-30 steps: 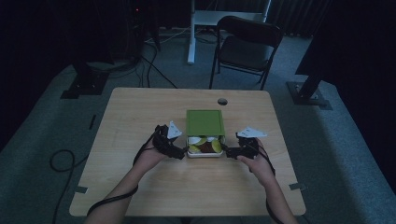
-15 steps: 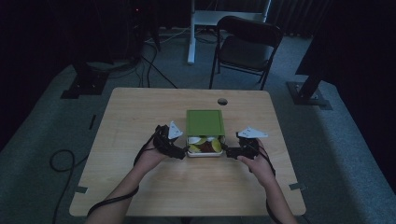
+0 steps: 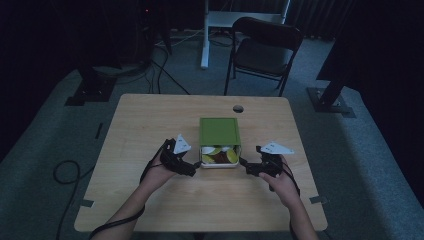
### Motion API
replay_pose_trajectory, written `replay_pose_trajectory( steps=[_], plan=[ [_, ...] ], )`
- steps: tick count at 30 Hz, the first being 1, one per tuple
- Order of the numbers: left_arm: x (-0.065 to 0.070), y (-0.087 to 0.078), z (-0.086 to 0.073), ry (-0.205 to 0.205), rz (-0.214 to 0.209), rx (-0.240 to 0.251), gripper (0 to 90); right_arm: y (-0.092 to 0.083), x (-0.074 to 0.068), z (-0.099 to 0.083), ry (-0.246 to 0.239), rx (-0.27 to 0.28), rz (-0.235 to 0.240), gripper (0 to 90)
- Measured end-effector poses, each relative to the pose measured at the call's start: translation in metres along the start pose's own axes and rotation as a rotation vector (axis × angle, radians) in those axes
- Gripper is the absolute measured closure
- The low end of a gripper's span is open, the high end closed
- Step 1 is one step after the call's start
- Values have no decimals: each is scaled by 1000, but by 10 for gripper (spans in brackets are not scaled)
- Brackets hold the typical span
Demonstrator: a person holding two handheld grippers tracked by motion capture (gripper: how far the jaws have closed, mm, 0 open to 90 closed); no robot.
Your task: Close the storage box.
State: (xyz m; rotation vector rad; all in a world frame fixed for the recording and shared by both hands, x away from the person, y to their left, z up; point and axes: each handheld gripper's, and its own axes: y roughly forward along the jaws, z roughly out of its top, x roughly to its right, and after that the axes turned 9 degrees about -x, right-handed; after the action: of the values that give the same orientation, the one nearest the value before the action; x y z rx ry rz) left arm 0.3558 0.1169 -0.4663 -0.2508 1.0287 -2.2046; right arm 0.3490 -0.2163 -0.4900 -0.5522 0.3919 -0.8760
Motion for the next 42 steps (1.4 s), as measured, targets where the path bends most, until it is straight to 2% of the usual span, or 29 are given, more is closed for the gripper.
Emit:
replay_pose_trajectory(
  steps=[11, 20, 33, 42],
  plan=[
    [-2, -9, -11, -25, -31, 15, 29, -8, -2, -5, 3, 10, -16, 118],
    [-5, -16, -27, -33, -47, 2, 29, -13, -1, -12, 7, 4, -25, 118],
    [-11, -22, -52, -57, -32, -19, 29, -17, 0, -28, 19, -15, -38, 117],
    [-16, -26, -73, -71, -21, -44, 29, -22, 1, -40, -2, -35, -54, 117]
  ],
)
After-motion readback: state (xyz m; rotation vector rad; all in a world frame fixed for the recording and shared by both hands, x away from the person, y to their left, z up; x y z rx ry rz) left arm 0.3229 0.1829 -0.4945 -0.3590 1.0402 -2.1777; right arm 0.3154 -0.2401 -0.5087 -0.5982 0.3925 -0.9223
